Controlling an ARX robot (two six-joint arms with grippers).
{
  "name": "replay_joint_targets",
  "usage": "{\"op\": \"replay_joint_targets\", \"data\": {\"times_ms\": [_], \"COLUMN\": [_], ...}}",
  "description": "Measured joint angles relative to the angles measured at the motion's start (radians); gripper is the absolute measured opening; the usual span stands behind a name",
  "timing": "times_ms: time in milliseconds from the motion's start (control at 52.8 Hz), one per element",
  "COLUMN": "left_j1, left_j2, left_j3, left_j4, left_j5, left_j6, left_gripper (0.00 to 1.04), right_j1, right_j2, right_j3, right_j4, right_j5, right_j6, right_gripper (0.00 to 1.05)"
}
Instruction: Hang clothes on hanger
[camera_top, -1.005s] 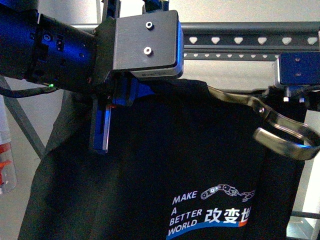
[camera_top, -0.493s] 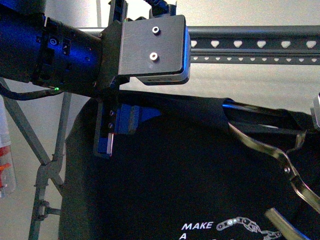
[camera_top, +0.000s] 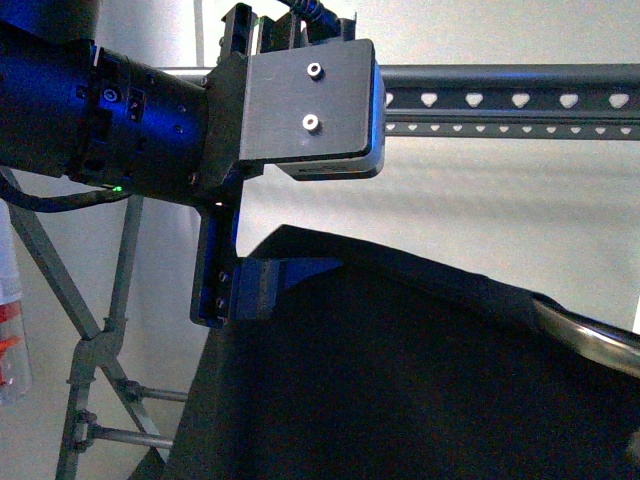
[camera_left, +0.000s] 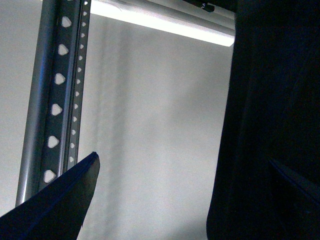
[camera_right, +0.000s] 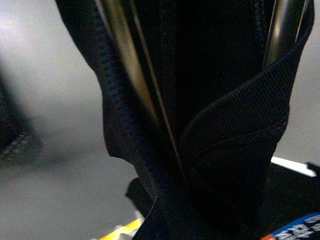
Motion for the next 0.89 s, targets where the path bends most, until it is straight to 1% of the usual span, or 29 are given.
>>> {"op": "replay_joint_targets", "data": {"times_ms": [114,284,417,474,531,550,588,607,645,664,682,701,720,758,777,796,815,853,872,891], "left_j1": [0.000,0.003,0.003,0.003,0.003,0.006,0.011,0.013,0.018,0.021,0.026,0.028,0.034,0.039,0.045,0.048,0.054,0.067,0.077,0.084], "left_j2": [0.000,0.000,0.000,0.000,0.000,0.004,0.018,0.026,0.044,0.052,0.059,0.060,0.060,0.060,0.060,0.060,0.060,0.059,0.059,0.059], "left_j3": [0.000,0.007,0.007,0.007,0.007,-0.003,-0.038,-0.052,-0.067,-0.068,-0.066,-0.066,-0.062,-0.056,-0.048,-0.043,-0.035,-0.016,-0.003,0.005], "left_j4": [0.000,0.005,0.005,0.005,0.009,0.051,0.225,0.316,0.465,0.527,0.599,0.616,0.644,0.665,0.678,0.684,0.692,0.696,0.697,0.695], "left_j5": [-0.002,-0.010,-0.010,-0.010,-0.007,0.007,0.053,0.058,0.052,0.034,0.013,0.000,-0.019,-0.040,-0.063,-0.076,-0.101,-0.154,-0.195,-0.214], "left_j6": [0.000,0.001,0.001,0.001,0.000,-0.037,-0.171,-0.282,-0.449,-0.553,-0.704,-0.755,-0.874,-0.945,-1.055,-1.077,-1.174,-1.299,-1.394,-1.449], "left_gripper": [0.98,0.98,0.98,0.98,0.98,0.98,0.98,0.98,0.98,0.98,0.98,0.98,0.98,0.98,0.98,0.98,0.98,0.98,0.98,0.98], "right_j1": [-0.068,-0.151,-0.175,-0.188,-0.197,-0.201,-0.210,-0.214,-0.225,-0.229,-0.232,-0.234,-0.238,-0.241,-0.245,-0.247,-0.250,-0.259,-0.265,-0.269], "right_j2": [-0.003,-0.011,-0.029,-0.041,-0.048,-0.052,-0.060,-0.064,-0.074,-0.085,-0.094,-0.098,-0.108,-0.117,-0.131,-0.139,-0.156,-0.194,-0.225,-0.247], "right_j3": [-0.007,-0.008,-0.008,-0.008,-0.008,-0.008,-0.008,-0.008,-0.008,-0.010,-0.013,-0.014,-0.015,-0.019,-0.031,-0.038,-0.055,-0.090,-0.120,-0.143], "right_j4": [-0.139,-0.341,-0.425,-0.476,-0.502,-0.512,-0.520,-0.523,-0.534,-0.519,-0.502,-0.493,-0.474,-0.447,-0.406,-0.381,-0.328,-0.214,-0.114,-0.038], "right_j5": [-0.053,-0.208,-0.304,-0.375,-0.423,-0.448,-0.501,-0.529,-0.594,-0.642,-0.676,-0.692,-0.718,-0.761,-0.793,-0.808,-0.833,-0.875,-0.894,-0.905], "right_j6": [0.029,0.054,0.060,0.069,0.076,0.084,0.099,0.108,0.128,0.153,0.172,0.177,0.199,0.235,0.272,0.282,0.335,0.436,0.507,0.571], "right_gripper": [0.03,0.03,0.03,0.03,0.03,0.03,0.03,0.03,0.03,0.03,0.03,0.03,0.03,0.03,0.03,0.03,0.03,0.03,0.03,0.03]}}
